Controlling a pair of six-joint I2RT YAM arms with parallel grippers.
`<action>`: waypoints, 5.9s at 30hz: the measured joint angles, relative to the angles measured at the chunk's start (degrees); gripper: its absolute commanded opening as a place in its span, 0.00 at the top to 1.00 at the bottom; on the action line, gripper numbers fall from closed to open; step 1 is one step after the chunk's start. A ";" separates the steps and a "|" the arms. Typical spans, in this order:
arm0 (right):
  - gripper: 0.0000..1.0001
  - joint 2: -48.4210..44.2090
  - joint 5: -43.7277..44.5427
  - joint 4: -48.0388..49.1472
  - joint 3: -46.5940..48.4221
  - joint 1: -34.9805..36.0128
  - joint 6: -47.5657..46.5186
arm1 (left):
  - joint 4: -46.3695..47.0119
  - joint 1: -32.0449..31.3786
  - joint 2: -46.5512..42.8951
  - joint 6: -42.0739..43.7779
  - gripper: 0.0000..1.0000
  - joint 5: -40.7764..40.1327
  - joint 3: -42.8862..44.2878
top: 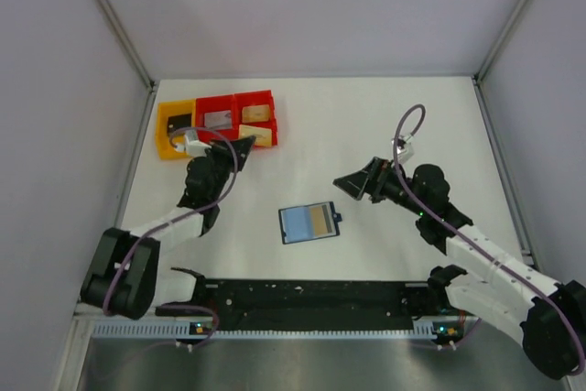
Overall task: Take the credit cards out of the card holder
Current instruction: Place the credit card in the storage box, then remove the credit card from the card holder.
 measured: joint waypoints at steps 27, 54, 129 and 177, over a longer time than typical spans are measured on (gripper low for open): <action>0.02 -3.58 3.37 -14.67 0.31 -0.98 -16.79 | -22.49 5.75 42.42 0.52 1.00 -9.14 46.03; 0.01 -3.82 2.97 -15.80 0.31 -1.03 -18.88 | -39.58 5.95 50.71 10.73 0.44 -9.77 61.46; 0.75 42.01 6.34 -33.62 25.73 9.29 -18.03 | -47.82 -27.04 9.77 25.79 0.84 5.90 8.96; 0.46 45.66 -8.44 -29.46 31.30 15.21 -14.78 | -53.68 -27.08 -13.64 20.81 0.81 -6.05 2.89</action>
